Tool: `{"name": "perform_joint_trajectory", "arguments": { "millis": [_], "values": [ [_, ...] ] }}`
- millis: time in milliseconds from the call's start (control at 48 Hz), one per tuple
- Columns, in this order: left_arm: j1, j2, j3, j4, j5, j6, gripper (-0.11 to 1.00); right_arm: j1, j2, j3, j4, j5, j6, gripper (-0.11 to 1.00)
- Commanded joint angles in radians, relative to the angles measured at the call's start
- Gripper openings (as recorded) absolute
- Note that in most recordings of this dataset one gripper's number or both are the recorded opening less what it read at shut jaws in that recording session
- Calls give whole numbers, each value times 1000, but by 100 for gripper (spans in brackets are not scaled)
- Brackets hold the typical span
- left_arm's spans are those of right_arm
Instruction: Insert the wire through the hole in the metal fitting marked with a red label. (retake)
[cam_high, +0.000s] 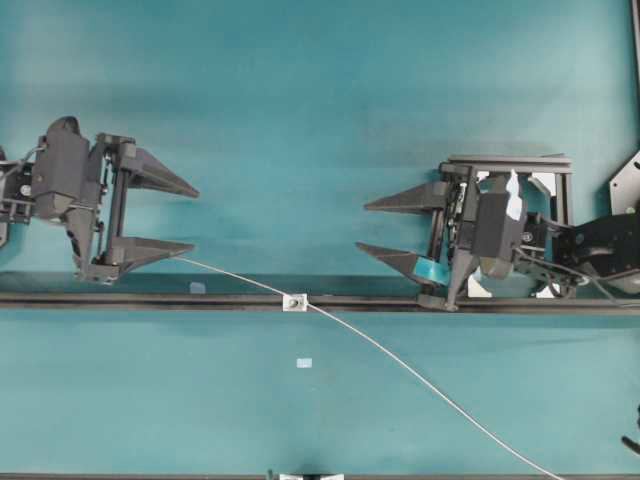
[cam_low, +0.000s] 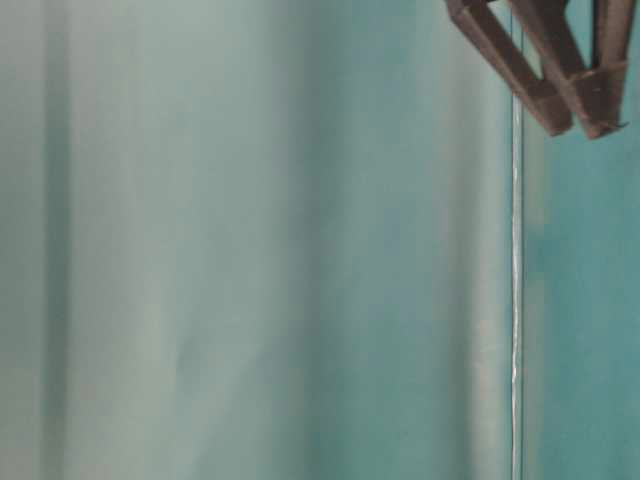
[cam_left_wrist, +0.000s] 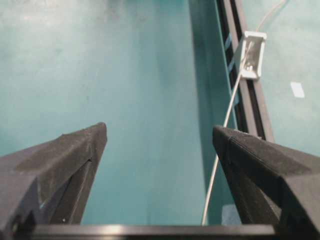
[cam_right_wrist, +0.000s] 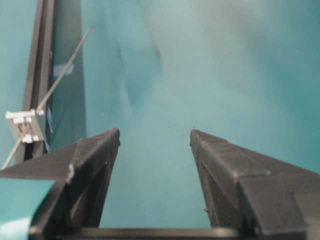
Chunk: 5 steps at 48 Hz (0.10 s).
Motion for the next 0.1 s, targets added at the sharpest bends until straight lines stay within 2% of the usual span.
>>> {"name": "perform_joint_trajectory", "arguments": {
  "millis": [0,83],
  "values": [
    [5,-17,-28,3,6,-2,58,-2,-46,-12,-9,5,2,67],
    [5,-29,-41,3,37,-2,58,-2,-72,-11,-35,26,3,67]
  ]
}}
